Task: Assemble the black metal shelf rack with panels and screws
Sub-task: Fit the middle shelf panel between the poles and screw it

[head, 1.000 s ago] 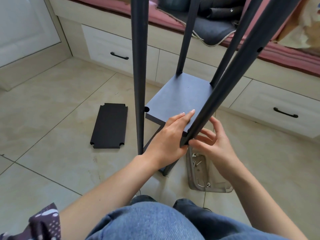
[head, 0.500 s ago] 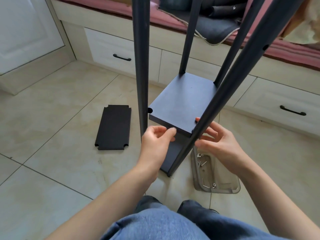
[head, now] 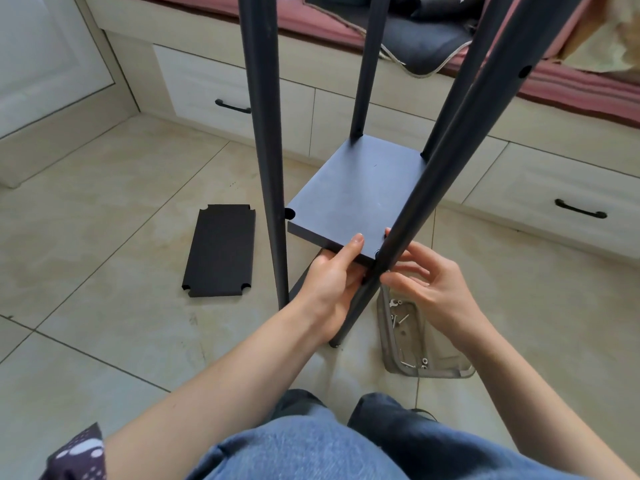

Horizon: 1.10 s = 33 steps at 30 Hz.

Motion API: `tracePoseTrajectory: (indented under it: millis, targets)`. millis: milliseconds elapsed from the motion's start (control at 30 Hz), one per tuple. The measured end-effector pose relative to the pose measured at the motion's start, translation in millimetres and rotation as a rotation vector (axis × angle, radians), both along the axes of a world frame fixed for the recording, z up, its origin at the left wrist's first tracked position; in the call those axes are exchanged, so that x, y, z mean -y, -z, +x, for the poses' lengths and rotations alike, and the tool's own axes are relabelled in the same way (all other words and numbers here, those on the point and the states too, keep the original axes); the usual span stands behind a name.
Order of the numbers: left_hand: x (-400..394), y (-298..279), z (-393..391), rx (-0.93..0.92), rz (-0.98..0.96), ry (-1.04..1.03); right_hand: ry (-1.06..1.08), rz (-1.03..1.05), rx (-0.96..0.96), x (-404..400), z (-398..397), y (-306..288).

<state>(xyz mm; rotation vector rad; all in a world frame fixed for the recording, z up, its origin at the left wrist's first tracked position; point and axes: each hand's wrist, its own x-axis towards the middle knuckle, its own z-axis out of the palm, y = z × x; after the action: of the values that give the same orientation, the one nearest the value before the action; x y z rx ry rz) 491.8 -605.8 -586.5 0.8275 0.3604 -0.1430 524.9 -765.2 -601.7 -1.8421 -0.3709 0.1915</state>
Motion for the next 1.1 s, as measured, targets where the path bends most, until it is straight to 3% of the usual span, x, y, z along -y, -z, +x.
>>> tracePoseTrajectory:
  millis: [200, 400, 600, 1100]
  targets:
    - [-3.1, 4.0, 1.7, 0.030, 0.035, 0.034, 0.056, -0.072, 0.101, -4.6, -6.6, 6.2]
    - [-5.7, 6.5, 2.9, 0.028, -0.018, 0.041, 0.340, -0.233, 0.371, -8.8, -22.8, 4.3]
    - [-7.8, 8.0, 3.5, 0.035, -0.049, 0.065, 0.299, -0.296, 0.445, -15.2, -27.6, 4.5]
    - [-7.8, 11.1, 2.7, 0.040, -0.016, 0.057, 0.236, -0.279, 0.378, -19.4, -28.6, 10.5]
